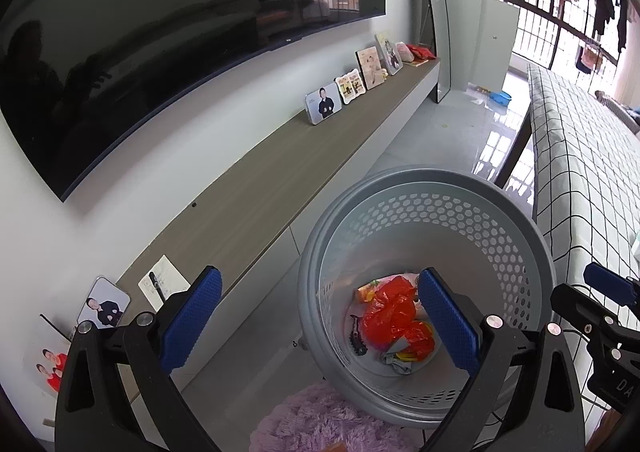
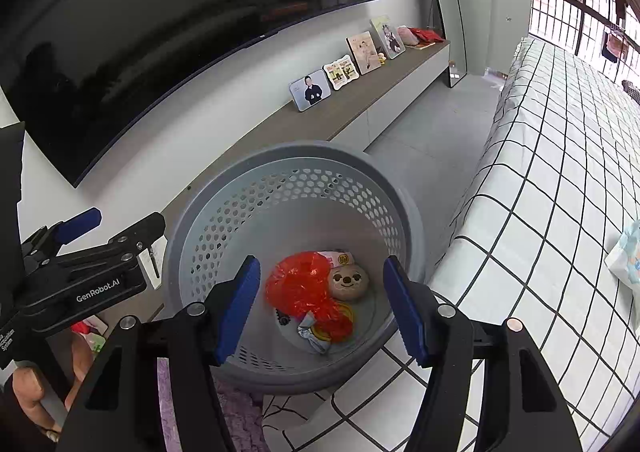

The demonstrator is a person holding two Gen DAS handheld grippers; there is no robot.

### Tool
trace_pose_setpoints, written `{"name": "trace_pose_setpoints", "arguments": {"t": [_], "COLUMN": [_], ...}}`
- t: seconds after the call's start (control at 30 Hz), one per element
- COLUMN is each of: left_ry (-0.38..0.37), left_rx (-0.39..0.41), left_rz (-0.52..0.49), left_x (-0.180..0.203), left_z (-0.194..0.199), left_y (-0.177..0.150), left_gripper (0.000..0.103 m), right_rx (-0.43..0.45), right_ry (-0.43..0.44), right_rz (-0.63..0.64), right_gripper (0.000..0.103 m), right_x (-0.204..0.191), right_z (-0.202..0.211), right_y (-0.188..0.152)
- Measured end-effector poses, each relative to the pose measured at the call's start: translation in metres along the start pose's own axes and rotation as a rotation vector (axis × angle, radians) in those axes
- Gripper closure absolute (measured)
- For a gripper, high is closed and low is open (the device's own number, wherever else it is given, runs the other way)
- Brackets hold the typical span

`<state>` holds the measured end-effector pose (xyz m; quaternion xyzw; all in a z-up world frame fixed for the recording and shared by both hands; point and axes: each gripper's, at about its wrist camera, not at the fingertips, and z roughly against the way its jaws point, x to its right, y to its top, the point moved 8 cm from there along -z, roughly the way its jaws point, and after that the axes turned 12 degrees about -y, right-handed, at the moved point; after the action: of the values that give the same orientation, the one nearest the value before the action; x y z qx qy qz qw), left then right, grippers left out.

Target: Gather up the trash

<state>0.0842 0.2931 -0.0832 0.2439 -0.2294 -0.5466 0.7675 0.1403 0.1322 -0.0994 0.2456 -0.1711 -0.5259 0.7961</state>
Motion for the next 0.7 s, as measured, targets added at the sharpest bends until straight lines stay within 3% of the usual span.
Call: {"name": "trace_pose_setpoints", "arguments": {"t": [0.7], "left_ry": [-0.002], "left_rx": [-0.004], "left_rz": [-0.011], "left_x": [0.0010], "left_z": [0.0021], "left_y": [-0.0012], "left_gripper": [0.006], "right_rx": [-0.001], "right_ry": [0.000], "right_rz": [0.003], "right_gripper": [0.042], "right_x": [-0.0046], "right_z": [-0.0009], "right_y": [0.0001]}}
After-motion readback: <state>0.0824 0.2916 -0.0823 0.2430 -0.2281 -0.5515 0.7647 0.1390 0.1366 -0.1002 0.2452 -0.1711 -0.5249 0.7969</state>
